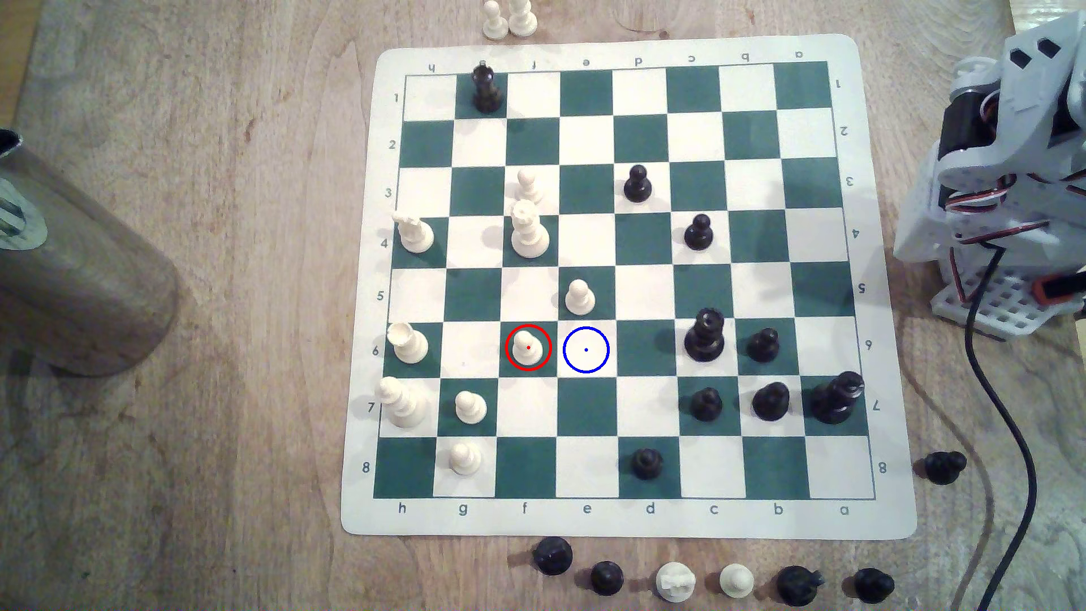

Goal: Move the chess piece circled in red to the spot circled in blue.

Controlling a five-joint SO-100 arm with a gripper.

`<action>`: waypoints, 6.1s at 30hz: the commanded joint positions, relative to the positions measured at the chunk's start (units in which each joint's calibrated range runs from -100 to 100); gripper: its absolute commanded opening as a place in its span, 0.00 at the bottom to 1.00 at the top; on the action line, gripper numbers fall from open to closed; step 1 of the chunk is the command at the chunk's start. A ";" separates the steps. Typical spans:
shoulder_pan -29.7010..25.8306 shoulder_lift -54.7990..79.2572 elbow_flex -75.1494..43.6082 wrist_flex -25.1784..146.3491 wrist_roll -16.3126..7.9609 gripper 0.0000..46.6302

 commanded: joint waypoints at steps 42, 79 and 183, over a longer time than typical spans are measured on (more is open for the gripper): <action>-20.76 39.27 -61.29 151.47 -7.13 0.00; -23.50 96.49 -94.56 151.22 -21.93 0.20; -23.66 83.67 -65.46 137.79 -16.80 0.00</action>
